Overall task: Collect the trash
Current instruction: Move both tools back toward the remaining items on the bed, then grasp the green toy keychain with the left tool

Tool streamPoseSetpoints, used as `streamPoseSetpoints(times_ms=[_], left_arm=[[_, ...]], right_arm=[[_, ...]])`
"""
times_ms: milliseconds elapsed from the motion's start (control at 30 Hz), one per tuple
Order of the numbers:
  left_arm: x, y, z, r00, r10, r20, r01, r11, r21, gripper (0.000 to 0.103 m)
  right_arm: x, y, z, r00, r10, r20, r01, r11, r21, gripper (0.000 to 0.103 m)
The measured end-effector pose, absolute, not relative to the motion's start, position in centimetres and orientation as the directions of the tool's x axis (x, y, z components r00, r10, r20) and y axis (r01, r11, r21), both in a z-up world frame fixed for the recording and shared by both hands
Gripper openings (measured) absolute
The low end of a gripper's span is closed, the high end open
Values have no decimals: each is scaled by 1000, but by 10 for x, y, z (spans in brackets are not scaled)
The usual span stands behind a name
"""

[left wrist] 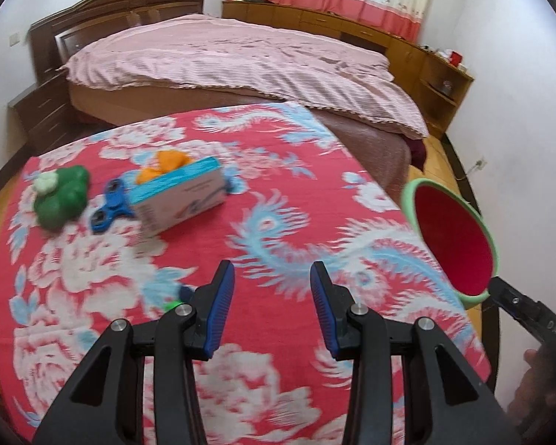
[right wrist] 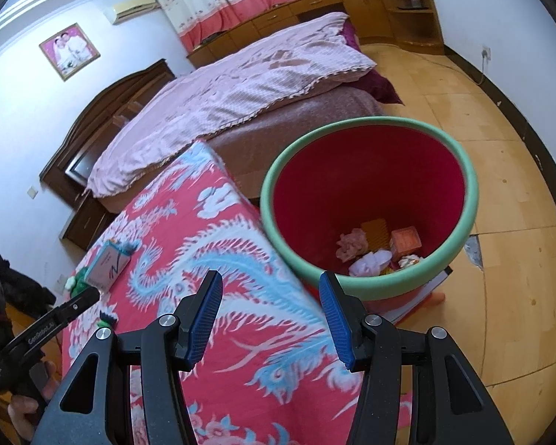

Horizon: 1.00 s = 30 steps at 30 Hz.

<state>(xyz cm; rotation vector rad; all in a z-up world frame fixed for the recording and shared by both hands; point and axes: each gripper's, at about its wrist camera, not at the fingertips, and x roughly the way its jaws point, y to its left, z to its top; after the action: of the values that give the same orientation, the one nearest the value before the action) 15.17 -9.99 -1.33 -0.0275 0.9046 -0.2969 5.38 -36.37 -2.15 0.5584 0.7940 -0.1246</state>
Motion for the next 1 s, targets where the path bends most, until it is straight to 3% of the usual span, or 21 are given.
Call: streamPoseSetpoints(times_ms=[300, 1000], left_arm=[[160, -68, -36, 551, -182, -814, 165, 980, -107, 42], [167, -54, -67, 505, -182, -844, 139, 982, -129, 42]], right_arm=[[60, -345, -23, 683, 115, -721, 285, 867, 409, 56], [72, -329, -30, 646, 131, -752, 273, 880, 388, 56]])
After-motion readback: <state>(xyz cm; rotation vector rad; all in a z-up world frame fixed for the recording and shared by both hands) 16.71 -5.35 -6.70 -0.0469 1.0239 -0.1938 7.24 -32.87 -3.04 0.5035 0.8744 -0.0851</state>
